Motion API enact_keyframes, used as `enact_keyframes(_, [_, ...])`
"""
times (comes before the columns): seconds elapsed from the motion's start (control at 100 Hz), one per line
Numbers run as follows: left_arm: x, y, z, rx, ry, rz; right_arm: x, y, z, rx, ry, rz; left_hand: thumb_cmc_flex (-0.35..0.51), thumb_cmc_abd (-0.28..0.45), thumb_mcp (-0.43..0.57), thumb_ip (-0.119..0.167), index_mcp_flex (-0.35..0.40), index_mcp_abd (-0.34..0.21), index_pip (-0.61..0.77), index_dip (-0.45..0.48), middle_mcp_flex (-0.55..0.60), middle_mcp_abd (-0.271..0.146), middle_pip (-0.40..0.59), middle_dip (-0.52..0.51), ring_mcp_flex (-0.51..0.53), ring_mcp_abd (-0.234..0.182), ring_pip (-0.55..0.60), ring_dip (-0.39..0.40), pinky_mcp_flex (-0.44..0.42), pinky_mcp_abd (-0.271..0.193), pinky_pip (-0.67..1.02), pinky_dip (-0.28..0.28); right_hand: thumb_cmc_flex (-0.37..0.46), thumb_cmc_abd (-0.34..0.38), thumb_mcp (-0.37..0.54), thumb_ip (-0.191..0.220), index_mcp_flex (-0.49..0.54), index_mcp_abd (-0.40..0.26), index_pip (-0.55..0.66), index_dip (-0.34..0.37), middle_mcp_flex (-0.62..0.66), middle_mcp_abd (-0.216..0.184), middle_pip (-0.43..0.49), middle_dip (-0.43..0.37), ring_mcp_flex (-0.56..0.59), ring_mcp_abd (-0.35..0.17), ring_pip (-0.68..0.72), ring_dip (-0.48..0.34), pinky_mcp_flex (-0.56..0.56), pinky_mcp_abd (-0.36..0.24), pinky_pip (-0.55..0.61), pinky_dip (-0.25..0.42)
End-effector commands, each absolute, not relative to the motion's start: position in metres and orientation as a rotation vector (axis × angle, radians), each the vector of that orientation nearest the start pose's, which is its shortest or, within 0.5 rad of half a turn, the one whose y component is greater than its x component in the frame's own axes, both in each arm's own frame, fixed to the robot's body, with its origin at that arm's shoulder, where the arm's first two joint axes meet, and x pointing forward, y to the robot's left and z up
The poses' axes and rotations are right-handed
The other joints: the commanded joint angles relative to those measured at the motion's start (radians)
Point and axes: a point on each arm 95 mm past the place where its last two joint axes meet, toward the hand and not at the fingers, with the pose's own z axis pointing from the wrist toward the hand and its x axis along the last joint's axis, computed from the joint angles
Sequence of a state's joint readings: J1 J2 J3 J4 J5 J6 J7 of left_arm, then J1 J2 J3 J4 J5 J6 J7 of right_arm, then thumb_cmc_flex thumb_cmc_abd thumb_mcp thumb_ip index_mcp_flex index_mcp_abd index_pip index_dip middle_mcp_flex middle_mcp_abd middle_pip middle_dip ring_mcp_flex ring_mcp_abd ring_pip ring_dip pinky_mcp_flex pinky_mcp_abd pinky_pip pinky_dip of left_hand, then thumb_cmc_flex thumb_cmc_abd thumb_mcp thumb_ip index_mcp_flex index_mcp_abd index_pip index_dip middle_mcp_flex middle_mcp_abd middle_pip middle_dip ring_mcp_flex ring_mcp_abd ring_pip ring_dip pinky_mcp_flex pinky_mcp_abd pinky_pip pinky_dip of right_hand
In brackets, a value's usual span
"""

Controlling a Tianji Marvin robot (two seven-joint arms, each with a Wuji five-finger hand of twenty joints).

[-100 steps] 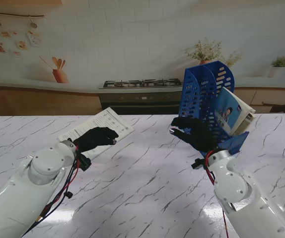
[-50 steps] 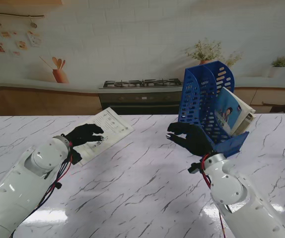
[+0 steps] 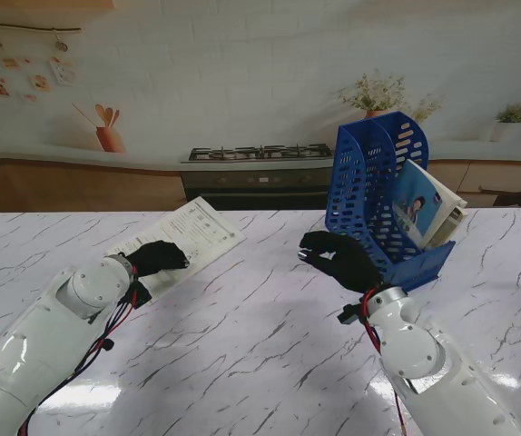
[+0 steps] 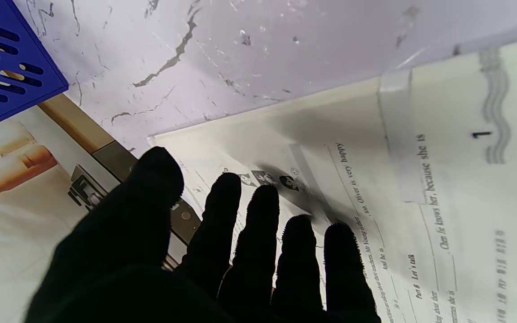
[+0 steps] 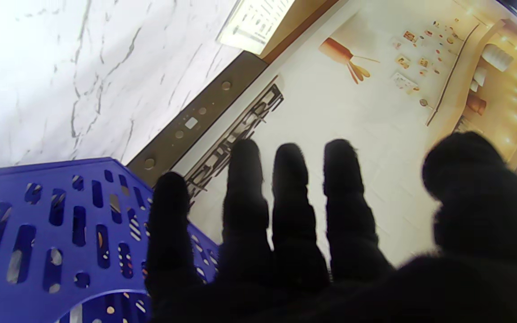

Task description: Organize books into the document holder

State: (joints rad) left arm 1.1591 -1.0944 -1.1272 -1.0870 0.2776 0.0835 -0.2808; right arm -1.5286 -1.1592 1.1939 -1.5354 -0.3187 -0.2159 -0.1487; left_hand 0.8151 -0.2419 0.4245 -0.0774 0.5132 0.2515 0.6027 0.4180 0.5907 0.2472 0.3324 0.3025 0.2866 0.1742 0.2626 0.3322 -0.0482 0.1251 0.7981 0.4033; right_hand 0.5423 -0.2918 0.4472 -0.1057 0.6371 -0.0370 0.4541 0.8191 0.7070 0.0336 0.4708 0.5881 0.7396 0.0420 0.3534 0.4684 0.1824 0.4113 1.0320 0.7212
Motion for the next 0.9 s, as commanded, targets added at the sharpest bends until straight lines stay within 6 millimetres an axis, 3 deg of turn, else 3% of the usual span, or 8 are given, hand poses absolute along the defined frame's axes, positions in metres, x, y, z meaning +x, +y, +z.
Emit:
enact_keyframes(0.0, [0.489,0.063,-0.375,-2.179,1.348,-1.41,0.404,0.024,-0.32,-1.951,-1.144,-2.499,-0.005,0.051,-0.035,0.03,0.033,0.03,0.032,0.011,0.044,0.025,0.021,-0.012,0.126,0.136,0.111,0.043,0.047,0.095,0.119,0.056,0.009,0.032,-0.028,0.032,0.016,0.002,-0.002,0.027,-0.012,-0.006,0.001,-0.001,-0.008,-0.002,0.004,0.005,-0.018,0.017,-0.014,0.002])
enact_keyframes(0.06, [0.485,0.061,-0.379,-2.207,1.37,-1.378,0.403,0.024,-0.321,-1.949,-1.149,-2.497,0.021,0.063,-0.054,0.021,0.061,0.039,0.058,0.014,0.088,0.045,0.033,-0.007,0.173,0.158,0.144,0.054,0.082,0.128,0.191,0.094,0.008,0.033,-0.031,0.032,0.018,0.0,-0.001,0.027,-0.01,-0.006,0.001,-0.002,-0.005,-0.001,0.005,0.005,-0.018,0.02,-0.015,0.001])
enact_keyframes(0.14, [0.479,0.057,-0.383,-2.256,1.394,-1.355,0.402,0.024,-0.323,-1.951,-1.143,-2.495,0.051,0.081,-0.078,0.016,0.082,0.045,0.087,0.011,0.121,0.058,0.044,-0.002,0.198,0.17,0.17,0.059,0.102,0.137,0.227,0.114,0.008,0.033,-0.034,0.033,0.021,-0.001,-0.001,0.027,-0.005,-0.005,0.0,-0.002,-0.004,0.001,0.005,0.005,-0.018,0.021,-0.016,0.0])
enact_keyframes(0.26, [0.47,0.05,-0.384,-2.321,1.451,-1.346,0.401,0.024,-0.326,-1.95,-1.138,-2.486,0.195,0.142,-0.252,0.02,0.094,0.044,0.143,-0.025,0.159,0.062,0.052,0.003,0.22,0.173,0.211,0.047,0.118,0.137,0.259,0.14,0.007,0.033,-0.036,0.033,0.025,-0.001,-0.001,0.026,-0.001,-0.005,-0.002,-0.003,0.0,0.001,0.005,0.005,-0.017,0.024,-0.015,0.0])
enact_keyframes(0.36, [0.461,0.042,-0.383,-2.353,1.505,-1.363,0.401,0.023,-0.33,-1.95,-1.129,-2.469,0.259,0.168,-0.313,0.015,0.1,0.036,0.162,-0.024,0.175,0.058,0.058,0.005,0.234,0.172,0.229,0.049,0.131,0.135,0.281,0.151,0.007,0.034,-0.036,0.034,0.027,-0.002,0.0,0.026,0.0,-0.005,-0.003,-0.003,-0.001,0.003,0.004,0.005,-0.019,0.025,-0.016,-0.001])
enact_keyframes(0.79, [0.431,0.004,-0.362,-2.379,1.457,-1.609,0.395,0.012,-0.332,-1.956,-1.17,-2.451,0.281,0.187,-0.365,0.024,0.11,0.033,0.169,-0.03,0.186,0.058,0.058,0.004,0.237,0.186,0.236,0.048,0.124,0.145,0.286,0.156,0.011,0.043,-0.039,0.033,0.016,0.004,-0.004,0.024,-0.012,-0.005,-0.001,-0.002,-0.009,-0.002,0.001,0.003,-0.023,0.017,-0.02,-0.012])
enact_keyframes(0.89, [0.427,0.004,-0.35,-2.363,1.377,-1.67,0.394,0.01,-0.332,-1.955,-1.18,-2.448,0.226,0.189,-0.379,0.049,0.071,0.012,0.134,-0.029,0.134,0.034,0.049,0.003,0.217,0.206,0.226,0.057,0.105,0.157,0.275,0.152,0.013,0.047,-0.043,0.034,0.011,0.003,-0.005,0.024,-0.017,-0.006,-0.001,-0.002,-0.014,-0.005,0.0,0.002,-0.025,0.014,-0.021,-0.014])
